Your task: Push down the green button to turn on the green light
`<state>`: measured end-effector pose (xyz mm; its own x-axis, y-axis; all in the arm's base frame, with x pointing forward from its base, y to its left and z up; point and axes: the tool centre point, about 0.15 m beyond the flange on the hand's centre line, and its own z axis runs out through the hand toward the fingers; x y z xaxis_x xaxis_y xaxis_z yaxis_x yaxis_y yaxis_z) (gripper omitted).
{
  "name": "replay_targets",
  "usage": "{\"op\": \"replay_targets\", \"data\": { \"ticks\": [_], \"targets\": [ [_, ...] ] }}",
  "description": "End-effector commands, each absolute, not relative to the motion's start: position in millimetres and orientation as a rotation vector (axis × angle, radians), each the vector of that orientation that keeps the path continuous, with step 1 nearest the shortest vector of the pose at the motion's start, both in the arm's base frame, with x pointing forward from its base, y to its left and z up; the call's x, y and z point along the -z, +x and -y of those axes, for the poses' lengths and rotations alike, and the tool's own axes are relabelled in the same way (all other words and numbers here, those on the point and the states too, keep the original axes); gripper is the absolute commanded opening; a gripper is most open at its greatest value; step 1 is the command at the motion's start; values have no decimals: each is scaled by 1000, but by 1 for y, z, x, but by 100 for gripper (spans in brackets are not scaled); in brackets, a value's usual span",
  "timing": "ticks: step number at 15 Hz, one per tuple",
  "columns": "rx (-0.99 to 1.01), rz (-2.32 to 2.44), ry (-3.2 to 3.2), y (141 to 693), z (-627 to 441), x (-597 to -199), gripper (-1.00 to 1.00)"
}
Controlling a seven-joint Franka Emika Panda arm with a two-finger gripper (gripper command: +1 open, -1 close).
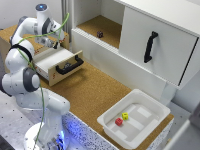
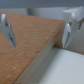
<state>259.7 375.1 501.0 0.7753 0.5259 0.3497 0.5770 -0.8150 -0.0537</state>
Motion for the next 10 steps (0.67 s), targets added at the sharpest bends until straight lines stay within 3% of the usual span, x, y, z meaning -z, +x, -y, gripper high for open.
{"op": "replay_targets", "data": {
  "ticks": [1, 7, 10],
  "targets": [
    [6, 1294, -2846, 238, -451, -528, 100],
    [-180, 1247, -2961, 177, -463, -496, 100],
    [-32, 1096, -2973, 153, -451, -487, 100]
  ]
}}
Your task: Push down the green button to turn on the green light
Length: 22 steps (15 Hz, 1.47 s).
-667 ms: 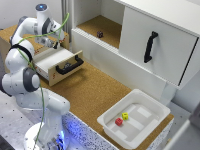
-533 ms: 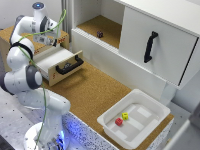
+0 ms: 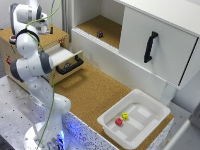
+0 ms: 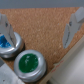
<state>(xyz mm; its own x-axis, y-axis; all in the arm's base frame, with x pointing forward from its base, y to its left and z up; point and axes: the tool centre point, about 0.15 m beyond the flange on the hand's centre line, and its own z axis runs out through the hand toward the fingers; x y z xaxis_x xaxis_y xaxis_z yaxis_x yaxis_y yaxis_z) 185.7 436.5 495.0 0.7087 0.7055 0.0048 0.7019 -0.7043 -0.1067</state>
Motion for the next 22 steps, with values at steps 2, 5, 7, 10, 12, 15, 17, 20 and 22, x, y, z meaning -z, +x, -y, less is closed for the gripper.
{"op": "replay_targets", "data": {
  "ticks": [2, 5, 7, 10, 12, 15, 17, 20, 22],
  "targets": [
    [70, 999, -2965, 148, -447, -477, -100],
    [214, 926, -2974, 141, -438, -472, -100],
    [218, 942, -2987, 141, -438, -467, -100],
    [221, 965, -2979, 146, -436, -462, -100],
    [238, 959, -2980, 152, -434, -459, -100],
    [255, 953, -2963, 161, -435, -458, -100],
    [266, 959, -2946, 165, -436, -460, -100],
    [250, 964, -2932, 167, -438, -458, -100],
    [229, 960, -2925, 171, -440, -452, -100]
  ]
}}
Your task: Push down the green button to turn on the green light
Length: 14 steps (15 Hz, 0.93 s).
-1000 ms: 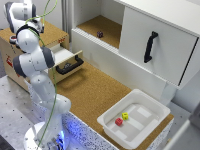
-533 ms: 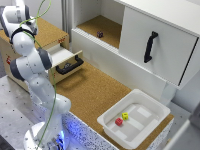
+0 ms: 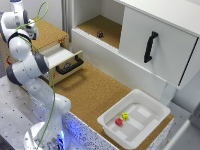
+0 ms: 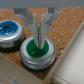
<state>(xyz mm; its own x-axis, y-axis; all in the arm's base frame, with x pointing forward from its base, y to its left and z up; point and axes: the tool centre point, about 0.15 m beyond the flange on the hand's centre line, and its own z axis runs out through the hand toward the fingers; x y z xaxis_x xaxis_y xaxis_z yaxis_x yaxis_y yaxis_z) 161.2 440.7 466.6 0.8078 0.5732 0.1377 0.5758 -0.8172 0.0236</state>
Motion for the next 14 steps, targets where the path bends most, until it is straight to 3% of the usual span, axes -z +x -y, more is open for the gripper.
{"op": "replay_targets", "data": {
  "ticks": [1, 6, 9, 10, 12, 14],
  "targets": [
    [198, 953, -2937, 174, -442, -446, -100],
    [104, 949, -2936, 175, -441, -432, -100],
    [256, 839, -2864, 179, -421, -503, -100],
    [278, 865, -2908, 179, -416, -524, 100],
    [362, 829, -2978, 181, -406, -546, 100],
    [340, 768, -3027, 189, -398, -538, 100]
  ]
}}
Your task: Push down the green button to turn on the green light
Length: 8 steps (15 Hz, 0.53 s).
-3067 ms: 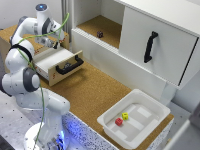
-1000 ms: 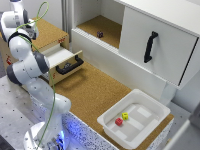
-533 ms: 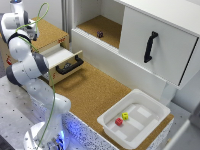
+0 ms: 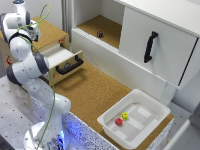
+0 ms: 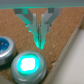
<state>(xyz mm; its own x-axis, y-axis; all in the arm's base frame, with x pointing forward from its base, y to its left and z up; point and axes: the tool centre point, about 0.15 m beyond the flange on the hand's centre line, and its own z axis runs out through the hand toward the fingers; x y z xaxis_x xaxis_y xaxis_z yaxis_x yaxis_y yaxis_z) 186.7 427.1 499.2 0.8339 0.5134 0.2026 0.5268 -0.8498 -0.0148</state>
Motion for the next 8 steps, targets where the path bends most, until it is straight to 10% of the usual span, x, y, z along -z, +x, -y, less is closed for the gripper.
{"op": "replay_targets", "data": {
  "ticks": [1, 8],
  "targets": [
    [328, 744, -3032, 192, -395, -532, 100],
    [209, 314, -3122, 219, -338, -509, 100]
  ]
}}
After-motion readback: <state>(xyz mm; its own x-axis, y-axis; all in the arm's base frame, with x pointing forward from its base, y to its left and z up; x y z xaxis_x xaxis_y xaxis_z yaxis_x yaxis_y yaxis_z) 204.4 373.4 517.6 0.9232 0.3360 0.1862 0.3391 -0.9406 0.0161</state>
